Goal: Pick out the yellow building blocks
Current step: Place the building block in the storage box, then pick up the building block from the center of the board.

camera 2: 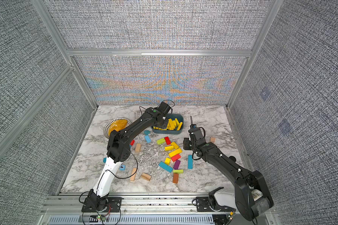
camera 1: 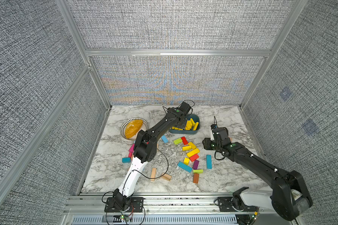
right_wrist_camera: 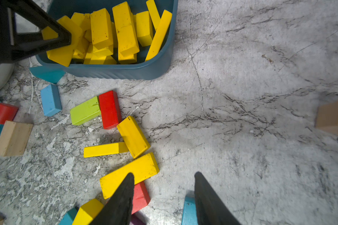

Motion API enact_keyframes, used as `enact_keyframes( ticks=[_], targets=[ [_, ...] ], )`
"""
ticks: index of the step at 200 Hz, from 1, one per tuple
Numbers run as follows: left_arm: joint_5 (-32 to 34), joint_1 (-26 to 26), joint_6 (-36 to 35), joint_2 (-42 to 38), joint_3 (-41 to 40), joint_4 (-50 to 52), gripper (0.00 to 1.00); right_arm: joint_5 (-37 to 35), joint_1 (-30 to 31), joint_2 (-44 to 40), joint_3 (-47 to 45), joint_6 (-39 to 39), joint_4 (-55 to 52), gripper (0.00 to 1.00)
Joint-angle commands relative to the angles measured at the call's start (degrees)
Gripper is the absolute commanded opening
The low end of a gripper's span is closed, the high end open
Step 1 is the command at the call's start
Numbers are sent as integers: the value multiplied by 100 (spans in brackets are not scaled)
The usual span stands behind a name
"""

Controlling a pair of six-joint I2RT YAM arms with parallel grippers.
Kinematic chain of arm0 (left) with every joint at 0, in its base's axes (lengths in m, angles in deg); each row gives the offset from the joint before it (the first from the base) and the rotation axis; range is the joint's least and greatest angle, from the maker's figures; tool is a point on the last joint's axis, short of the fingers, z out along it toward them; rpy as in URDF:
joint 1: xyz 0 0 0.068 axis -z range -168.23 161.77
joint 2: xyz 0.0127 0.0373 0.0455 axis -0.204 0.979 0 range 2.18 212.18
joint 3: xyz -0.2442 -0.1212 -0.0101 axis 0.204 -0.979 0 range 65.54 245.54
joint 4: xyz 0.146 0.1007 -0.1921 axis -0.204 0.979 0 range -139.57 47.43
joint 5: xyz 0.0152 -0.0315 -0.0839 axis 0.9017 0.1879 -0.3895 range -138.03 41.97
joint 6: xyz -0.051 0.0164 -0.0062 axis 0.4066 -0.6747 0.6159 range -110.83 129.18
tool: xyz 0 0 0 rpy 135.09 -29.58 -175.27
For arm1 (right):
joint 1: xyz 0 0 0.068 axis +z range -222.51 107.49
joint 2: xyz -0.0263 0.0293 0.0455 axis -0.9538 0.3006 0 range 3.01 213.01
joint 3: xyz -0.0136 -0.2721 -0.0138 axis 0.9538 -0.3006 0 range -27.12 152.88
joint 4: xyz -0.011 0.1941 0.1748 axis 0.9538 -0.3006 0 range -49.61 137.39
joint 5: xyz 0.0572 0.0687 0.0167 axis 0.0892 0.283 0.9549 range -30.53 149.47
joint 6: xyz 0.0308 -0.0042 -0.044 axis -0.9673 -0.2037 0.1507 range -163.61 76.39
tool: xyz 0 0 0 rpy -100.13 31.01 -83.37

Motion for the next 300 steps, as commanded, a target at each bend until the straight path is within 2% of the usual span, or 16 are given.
enact_keyframes(
  ticks=[1, 37, 69, 92, 123, 141, 167, 186, 207, 222, 248, 275, 300],
  targets=[
    [-36, -4, -33, 112, 72, -38, 33, -47, 2, 7, 57, 49, -69, 52],
    [40, -28, -99, 172, 148, -166, 37, -104, -1, -45, 94, 91, -180, 52],
    [69, -39, -108, 135, 247, -116, 51, -144, -2, -105, 294, 118, -263, 52],
    [-56, -39, -110, -133, 236, -84, 57, -106, -5, -124, 330, 128, -297, 52],
    [-342, -39, -255, -861, -50, -115, 58, 272, 4, -41, 361, 214, -315, 52],
    [-397, -33, -146, -1594, -837, -473, 58, 602, 84, 133, 393, 305, -284, 52],
    [-323, -37, 260, -2977, -2684, -1484, 58, 776, 468, 659, 669, 718, -360, 52],
    [-14, -39, 744, -3834, -3896, -1965, 58, 701, 827, 1143, 1048, 1249, -487, 53],
    [409, -39, 1254, -4621, -5011, -2277, 58, 553, 1153, 1653, 1421, 2191, -566, 54],
    [715, -39, 1586, -5153, -5712, -2419, 58, 433, 1320, 1934, 1645, 3148, -665, 54],
    [1128, -39, 2148, -5904, -6744, -2520, 58, 370, 1336, 2310, 1965, 4663, -839, 54],
    [1364, -48, 2704, -6507, -7545, -2555, 58, 898, 1151, 2570, 2215, 5800, -931, 53],
    [1462, -48, 3103, -6945, -8110, -2624, 58, 1413, 993, 2854, 2553, 6434, -1374, 53]
  ],
)
